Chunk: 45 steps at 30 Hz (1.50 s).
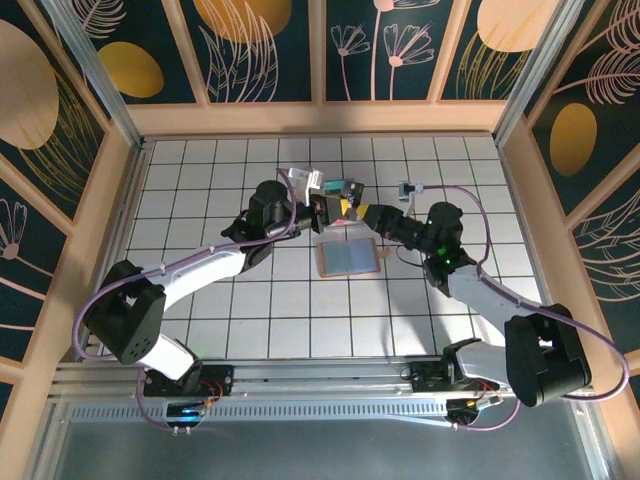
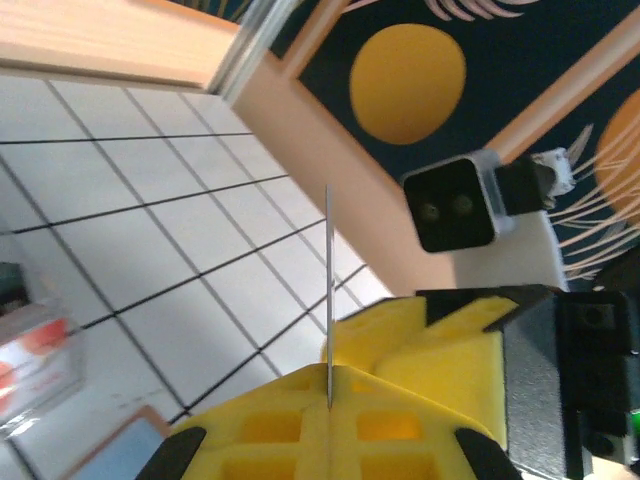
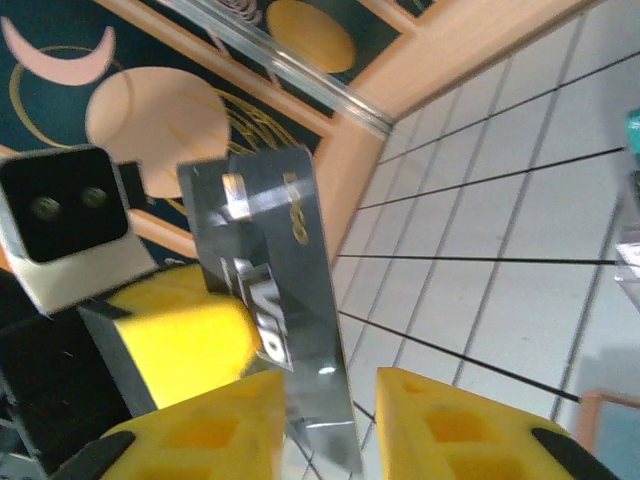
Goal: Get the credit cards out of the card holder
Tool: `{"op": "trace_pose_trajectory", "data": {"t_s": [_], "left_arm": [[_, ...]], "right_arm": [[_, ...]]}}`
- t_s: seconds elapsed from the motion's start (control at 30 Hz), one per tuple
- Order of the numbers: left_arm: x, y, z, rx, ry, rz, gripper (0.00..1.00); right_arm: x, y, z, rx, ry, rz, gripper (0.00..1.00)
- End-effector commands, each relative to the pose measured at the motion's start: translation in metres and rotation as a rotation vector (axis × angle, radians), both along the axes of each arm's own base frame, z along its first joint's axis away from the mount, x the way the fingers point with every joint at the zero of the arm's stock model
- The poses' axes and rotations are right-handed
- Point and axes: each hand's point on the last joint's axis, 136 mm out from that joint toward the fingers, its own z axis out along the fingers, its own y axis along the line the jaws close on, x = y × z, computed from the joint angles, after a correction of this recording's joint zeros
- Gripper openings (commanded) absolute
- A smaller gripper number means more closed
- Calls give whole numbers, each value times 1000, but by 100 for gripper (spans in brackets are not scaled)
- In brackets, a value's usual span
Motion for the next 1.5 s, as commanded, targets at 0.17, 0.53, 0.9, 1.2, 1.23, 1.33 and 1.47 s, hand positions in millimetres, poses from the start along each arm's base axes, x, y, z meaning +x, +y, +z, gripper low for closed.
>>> {"op": "trace_pose_trajectory", "data": {"t_s": [0.17,0.53,0.9,1.2,1.23,1.33,1.47], "left_arm": [[40,17,-28,462,-240,-8,0],[77,5,-74,772,-410,-233,0],[99,5,-99,849,-483,-434,0],[115,7,-123,936,-504,-536,0],[117,6,-124,945,-507,-543,0],[124,6,-130,971,-516,-552,0],[130,3,-135,980,-516,-564,0]], "right_arm": [[18,-37,-10,-225,23,-244,49],[24,-66,-23,-334,79,-400,60],[27,-74,-23,-363,92,-444,62],[29,-76,-19,-369,90,-454,63],[29,-76,-18,-369,89,-457,63],[28,-76,-19,-368,90,-457,63],[28,-77,-19,-367,93,-459,63]]}}
